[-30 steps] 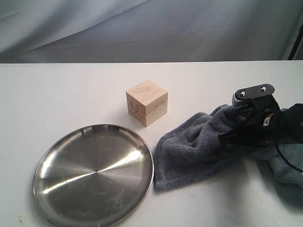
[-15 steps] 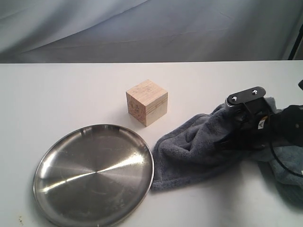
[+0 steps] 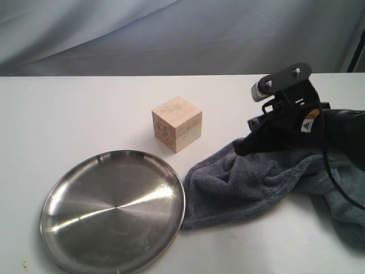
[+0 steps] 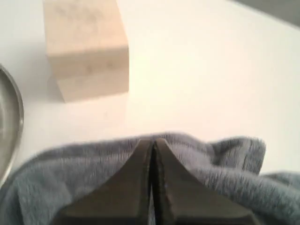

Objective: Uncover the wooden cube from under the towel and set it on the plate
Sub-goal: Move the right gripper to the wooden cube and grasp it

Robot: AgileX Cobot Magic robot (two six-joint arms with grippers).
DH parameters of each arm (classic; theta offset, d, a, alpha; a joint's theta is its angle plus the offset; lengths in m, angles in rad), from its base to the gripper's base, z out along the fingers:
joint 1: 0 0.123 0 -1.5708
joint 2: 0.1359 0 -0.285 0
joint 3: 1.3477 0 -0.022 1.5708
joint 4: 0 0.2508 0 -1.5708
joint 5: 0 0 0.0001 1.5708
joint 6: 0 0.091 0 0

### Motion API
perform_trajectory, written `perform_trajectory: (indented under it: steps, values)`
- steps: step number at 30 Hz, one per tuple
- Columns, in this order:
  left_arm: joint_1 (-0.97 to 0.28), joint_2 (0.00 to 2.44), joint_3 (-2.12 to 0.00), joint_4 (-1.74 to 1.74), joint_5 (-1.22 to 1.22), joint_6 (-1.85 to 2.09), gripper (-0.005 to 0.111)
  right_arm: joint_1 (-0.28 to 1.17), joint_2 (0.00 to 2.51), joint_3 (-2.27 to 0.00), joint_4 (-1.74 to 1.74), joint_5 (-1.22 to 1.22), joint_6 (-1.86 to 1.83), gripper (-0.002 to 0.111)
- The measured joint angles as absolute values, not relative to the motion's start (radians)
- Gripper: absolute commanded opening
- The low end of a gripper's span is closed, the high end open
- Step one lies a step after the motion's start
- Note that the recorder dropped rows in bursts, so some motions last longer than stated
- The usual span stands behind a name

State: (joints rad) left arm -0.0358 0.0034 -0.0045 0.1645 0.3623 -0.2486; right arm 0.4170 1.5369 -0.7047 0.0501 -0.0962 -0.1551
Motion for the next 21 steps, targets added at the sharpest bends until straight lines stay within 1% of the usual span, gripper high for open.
perform_trajectory:
  steps: [4,7,9,11,12,14,15,16,18,21]
  values:
    - [-0.036,0.003,-0.005,0.164,0.362,-0.249,0.000,0.418,1.516,-0.705,0.048,-0.267,-0.119,0.000]
    - [-0.036,0.003,-0.005,0.164,0.362,-0.249,0.000,0.418,1.516,-0.705,0.020,-0.341,-0.105,0.000]
    - [-0.036,0.003,-0.005,0.164,0.362,-0.249,0.000,0.418,1.516,-0.705,-0.017,-0.382,-0.102,0.008]
    - [-0.036,0.003,-0.005,0.164,0.362,-0.249,0.000,0.418,1.516,-0.705,-0.029,-0.395,-0.102,0.022]
    - [-0.036,0.003,-0.005,0.164,0.362,-0.249,0.000,0.418,1.516,-0.705,-0.033,-0.395,-0.097,0.031]
    - [-0.036,0.003,-0.005,0.164,0.362,-0.249,0.000,0.418,1.523,-0.705,-0.035,-0.395,-0.059,0.083]
    - [-0.036,0.003,-0.005,0.164,0.362,-0.249,0.000,0.422,1.539,-0.705,-0.037,-0.395,-0.051,0.100]
    - [-0.036,0.003,-0.005,0.164,0.362,-0.249,0.000,0.427,1.559,-0.705,-0.037,-0.397,-0.048,0.105]
    - [-0.036,0.003,-0.005,0.164,0.362,-0.249,0.000,0.463,1.619,-0.705,-0.039,-0.452,-0.048,0.105]
    - [-0.036,0.003,-0.005,0.164,0.362,-0.249,0.000,0.524,1.713,-0.718,-0.049,-0.610,-0.051,0.105]
